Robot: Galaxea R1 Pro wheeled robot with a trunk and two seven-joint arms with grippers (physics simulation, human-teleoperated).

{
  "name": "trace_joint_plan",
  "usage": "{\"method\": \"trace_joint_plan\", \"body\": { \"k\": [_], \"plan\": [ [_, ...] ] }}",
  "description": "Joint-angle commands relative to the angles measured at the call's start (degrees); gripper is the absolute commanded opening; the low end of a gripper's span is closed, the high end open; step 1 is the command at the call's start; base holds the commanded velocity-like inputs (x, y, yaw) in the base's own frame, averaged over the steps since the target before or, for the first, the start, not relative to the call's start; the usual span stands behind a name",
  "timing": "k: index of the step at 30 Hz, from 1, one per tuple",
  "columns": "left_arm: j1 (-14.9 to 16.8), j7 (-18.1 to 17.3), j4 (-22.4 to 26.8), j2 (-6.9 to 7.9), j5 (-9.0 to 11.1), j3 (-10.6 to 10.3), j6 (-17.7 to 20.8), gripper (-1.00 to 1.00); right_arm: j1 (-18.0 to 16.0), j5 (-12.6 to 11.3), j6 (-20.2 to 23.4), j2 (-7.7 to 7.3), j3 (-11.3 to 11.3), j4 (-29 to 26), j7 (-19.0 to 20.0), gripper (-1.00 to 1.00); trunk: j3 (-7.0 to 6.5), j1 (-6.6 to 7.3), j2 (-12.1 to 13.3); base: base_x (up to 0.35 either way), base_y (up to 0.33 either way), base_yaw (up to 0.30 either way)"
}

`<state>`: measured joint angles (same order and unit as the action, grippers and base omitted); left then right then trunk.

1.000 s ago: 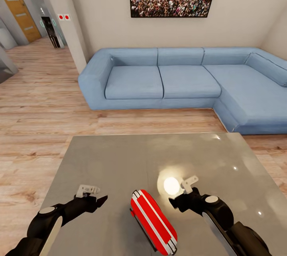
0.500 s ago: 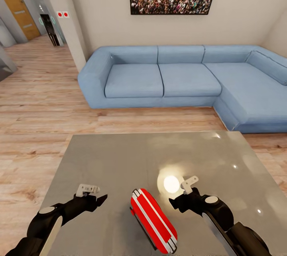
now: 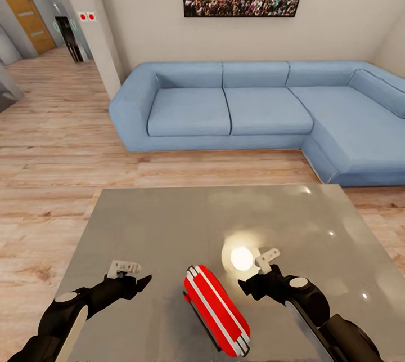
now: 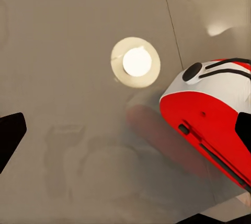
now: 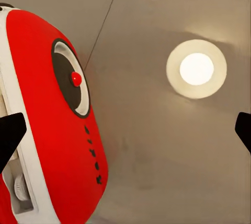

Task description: Turn on the radio receiver that's on the table in the living room.

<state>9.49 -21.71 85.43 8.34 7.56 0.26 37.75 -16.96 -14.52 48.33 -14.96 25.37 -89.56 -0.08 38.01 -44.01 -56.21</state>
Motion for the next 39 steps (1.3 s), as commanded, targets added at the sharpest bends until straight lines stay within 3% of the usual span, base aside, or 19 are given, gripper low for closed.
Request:
{"method": "trace_joint_plan", "body": {
  "k": [1,23,39],
  "plan": [
    [0.0,0.0,0.0,0.01,0.0,0.0,0.0,1.0,0.0,0.0,0.1,0.0,0.0,0.0,0.0,1.0,0.1,0.0,0.0,0.0,0.0,0.0],
    [0.0,0.0,0.0,-0.16,0.1,0.0,0.0,1.0,0.0,-0.1,0.7,0.04,0.2,-0.1,0.3,1.0,1.67,0.0,0.0,0.0,0.0,0.003],
    [0.0,0.0,0.0,-0.16,0.1,0.0,0.0,1.0,0.0,-0.2,0.5,0.1,0.2,-0.1,0.3,1.0,1.75,0.0,0.0,0.0,0.0,0.265]
  ]
}}
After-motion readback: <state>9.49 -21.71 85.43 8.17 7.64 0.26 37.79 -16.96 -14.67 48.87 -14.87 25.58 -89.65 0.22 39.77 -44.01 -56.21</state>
